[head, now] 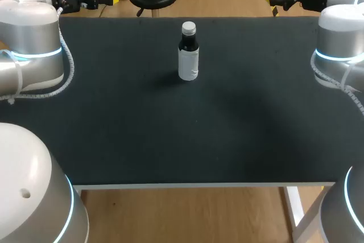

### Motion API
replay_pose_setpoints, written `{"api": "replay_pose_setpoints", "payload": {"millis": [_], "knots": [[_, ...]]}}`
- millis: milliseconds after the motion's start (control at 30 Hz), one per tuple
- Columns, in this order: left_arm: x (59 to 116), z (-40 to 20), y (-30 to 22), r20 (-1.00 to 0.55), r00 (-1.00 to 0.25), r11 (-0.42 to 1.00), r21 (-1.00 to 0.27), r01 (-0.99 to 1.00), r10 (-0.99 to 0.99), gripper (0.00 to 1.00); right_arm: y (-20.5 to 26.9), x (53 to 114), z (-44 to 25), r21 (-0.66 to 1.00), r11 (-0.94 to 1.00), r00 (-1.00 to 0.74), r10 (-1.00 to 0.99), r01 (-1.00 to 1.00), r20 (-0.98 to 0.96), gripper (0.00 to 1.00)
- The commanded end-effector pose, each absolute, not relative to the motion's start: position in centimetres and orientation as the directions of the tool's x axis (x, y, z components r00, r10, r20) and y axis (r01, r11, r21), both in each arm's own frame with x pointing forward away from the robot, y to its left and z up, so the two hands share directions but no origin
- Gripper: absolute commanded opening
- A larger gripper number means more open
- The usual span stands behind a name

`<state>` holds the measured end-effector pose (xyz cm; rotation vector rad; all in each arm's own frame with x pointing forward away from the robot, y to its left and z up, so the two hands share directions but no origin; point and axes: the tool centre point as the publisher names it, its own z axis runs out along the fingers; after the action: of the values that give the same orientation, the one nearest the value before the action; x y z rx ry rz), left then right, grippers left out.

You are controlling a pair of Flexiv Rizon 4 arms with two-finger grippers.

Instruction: Unscrew the bottle cap

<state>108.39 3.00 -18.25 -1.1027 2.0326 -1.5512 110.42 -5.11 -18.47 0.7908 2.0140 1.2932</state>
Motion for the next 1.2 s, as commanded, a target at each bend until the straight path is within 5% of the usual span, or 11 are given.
{"api": "replay_pose_setpoints", "payload": {"millis": [33,600,900,1200], "knots": [[108.4,-18.2,3.0,0.173,-0.633,0.095,-0.926,-0.366,-0.755,1.00,-5.1,110.4,-18.5,0.926,0.344,-0.635,0.753,0.156,-0.173,1.00],[108.4,-18.2,3.0,0.173,-0.633,0.095,-0.926,-0.366,-0.755,1.00,-5.1,110.4,-18.5,0.926,0.344,-0.635,0.753,0.156,-0.173,1.00],[107.5,-19.5,0.2,0.131,-0.914,0.101,-0.978,-0.182,-0.384,1.00,-5.1,110.4,-18.5,0.926,0.344,-0.635,0.753,0.156,-0.173,1.00],[106.5,-21.2,-2.7,0.010,-0.989,0.074,-0.997,-0.021,-0.145,1.00,-5.1,110.4,-18.5,0.926,0.344,-0.635,0.753,0.156,-0.173,1.00]]}}
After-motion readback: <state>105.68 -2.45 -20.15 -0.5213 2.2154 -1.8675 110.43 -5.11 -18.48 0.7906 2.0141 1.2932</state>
